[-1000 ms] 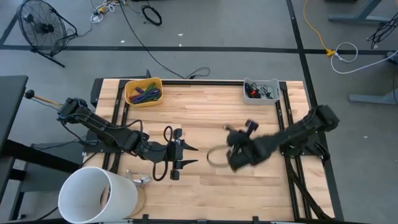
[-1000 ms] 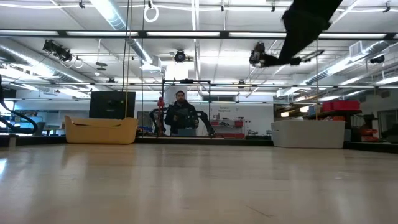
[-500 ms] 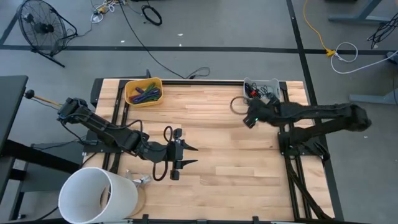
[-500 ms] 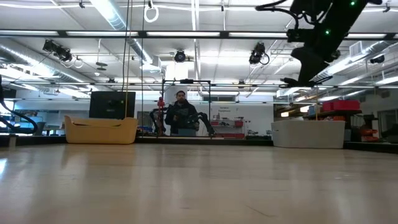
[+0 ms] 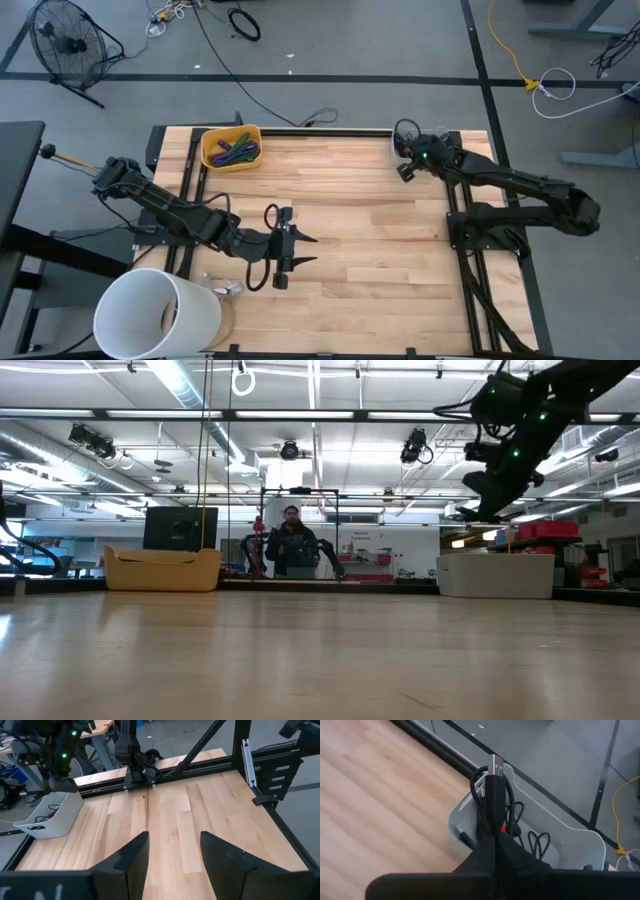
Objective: Pick & Place USB Port
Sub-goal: Put the black charger cable into the gray bin, then return to Home Position
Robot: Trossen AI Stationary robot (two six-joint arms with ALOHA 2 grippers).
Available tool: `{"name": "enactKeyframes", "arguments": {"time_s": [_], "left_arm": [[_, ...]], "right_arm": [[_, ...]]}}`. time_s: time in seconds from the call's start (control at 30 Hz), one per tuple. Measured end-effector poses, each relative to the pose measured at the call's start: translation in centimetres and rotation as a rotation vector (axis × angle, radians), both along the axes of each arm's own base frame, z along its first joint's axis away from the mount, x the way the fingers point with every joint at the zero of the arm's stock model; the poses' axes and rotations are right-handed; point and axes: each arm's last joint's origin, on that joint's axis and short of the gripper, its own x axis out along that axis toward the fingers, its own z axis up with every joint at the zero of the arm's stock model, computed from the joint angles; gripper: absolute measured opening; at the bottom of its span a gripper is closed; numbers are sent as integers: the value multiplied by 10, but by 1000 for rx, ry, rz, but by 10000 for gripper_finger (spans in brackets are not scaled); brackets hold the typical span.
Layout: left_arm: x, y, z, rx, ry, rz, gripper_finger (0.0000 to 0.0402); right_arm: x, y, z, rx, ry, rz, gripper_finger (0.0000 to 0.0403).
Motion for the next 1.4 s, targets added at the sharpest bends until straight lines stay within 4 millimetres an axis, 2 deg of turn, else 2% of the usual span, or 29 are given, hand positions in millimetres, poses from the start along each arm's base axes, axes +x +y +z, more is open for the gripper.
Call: {"name": "enactKeyframes", "arguments": {"time_s": [0.4, 0.7, 1.2, 1.3, 1.4], "left_arm": [[4, 15, -4, 19, 43, 47, 181], [6, 21, -4, 29, 48, 65, 181], [6, 21, -4, 44, 50, 59, 181], [6, 21, -4, 58, 51, 53, 181], [6, 21, -4, 83, 53, 47, 181]], "right_arm": [[-18, -48, -15, -11, -53, -178, 0], [-16, -72, -33, 19, -43, -218, 5], [-10, -80, -37, -2, -68, -203, 123], [-8, -79, -35, 20, -122, -181, 141], [0, -76, -24, 53, -238, -82, 151]]}}
